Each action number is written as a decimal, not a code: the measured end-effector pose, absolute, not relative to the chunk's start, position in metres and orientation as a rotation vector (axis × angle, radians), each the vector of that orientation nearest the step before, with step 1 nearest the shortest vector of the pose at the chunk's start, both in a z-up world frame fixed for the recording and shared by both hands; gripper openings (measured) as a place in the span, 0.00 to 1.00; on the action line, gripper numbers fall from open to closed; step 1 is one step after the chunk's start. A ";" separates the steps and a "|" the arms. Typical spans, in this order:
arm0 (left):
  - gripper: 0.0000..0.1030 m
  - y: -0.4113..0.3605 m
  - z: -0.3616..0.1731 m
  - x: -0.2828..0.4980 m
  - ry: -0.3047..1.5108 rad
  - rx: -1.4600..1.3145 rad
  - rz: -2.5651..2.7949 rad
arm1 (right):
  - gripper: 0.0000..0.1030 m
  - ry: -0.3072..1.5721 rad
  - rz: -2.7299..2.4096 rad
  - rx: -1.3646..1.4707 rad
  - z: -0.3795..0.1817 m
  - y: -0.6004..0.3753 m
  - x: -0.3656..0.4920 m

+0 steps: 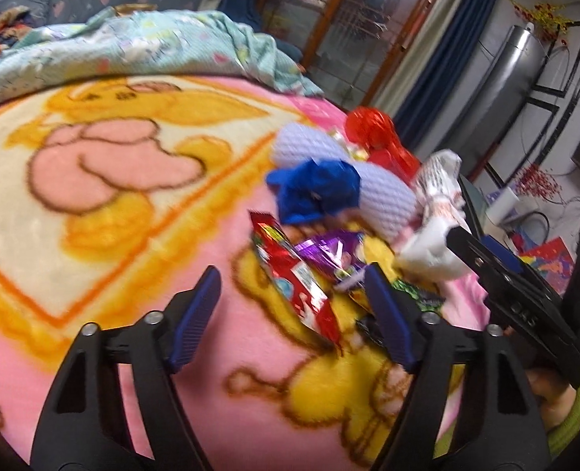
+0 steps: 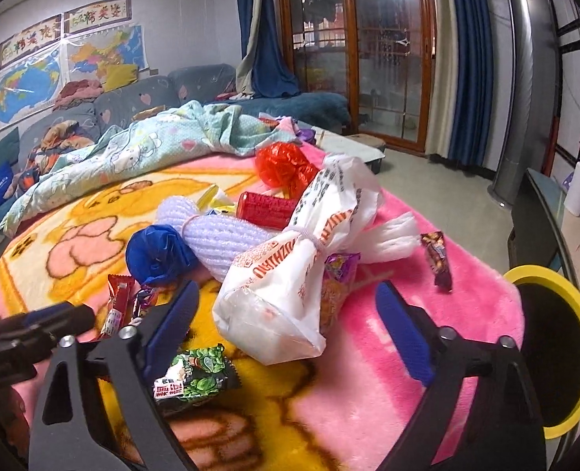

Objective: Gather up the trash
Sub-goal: 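Grasp the red snack wrapper with the left tool while the right tool grasps the white plastic bag, then carry the red wrapper and white bag with both tools over the yellow bin, then open both tools to drop the wrapper and bag into the bin, then move both tools back over the trash on the blanket, then grasp the blue glove with the left tool while the right tool grasps the purple candy wrapper, then carry the blue glove and purple wrapper with both tools over the yellow bin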

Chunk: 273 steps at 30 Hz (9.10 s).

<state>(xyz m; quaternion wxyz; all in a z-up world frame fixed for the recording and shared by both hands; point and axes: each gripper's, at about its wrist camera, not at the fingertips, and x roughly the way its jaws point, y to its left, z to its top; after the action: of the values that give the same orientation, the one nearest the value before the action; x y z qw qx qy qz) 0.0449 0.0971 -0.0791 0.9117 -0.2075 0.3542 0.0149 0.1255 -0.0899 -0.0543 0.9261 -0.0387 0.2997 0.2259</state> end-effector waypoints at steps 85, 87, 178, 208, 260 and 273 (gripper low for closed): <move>0.06 -0.127 -0.007 0.143 0.641 -0.152 -0.521 | 0.35 0.640 0.114 0.135 -0.022 -0.334 0.128; 0.06 -0.137 -0.010 0.150 0.652 -0.144 -0.540 | 0.35 0.663 0.091 0.148 -0.029 -0.343 0.129; 0.89 0.012 0.001 0.112 0.472 -0.230 -0.069 | 0.84 0.569 0.373 -0.049 -0.012 -0.190 0.100; 0.84 0.111 -0.070 0.131 0.680 -0.476 0.025 | 0.79 0.810 0.432 -0.052 -0.076 -0.116 0.178; 0.08 0.090 -0.020 0.097 0.597 -0.467 -0.086 | 0.14 0.781 0.579 -0.063 -0.041 -0.130 0.143; 0.08 0.049 -0.007 0.095 0.593 -0.412 -0.170 | 0.14 0.740 0.548 -0.016 -0.019 -0.160 0.145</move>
<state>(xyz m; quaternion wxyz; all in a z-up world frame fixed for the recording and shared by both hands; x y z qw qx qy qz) 0.0955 0.0489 -0.0069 0.9319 -0.2015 0.2899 -0.0831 0.1451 -0.1601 -0.0188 0.8959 -0.0077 0.3570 0.2643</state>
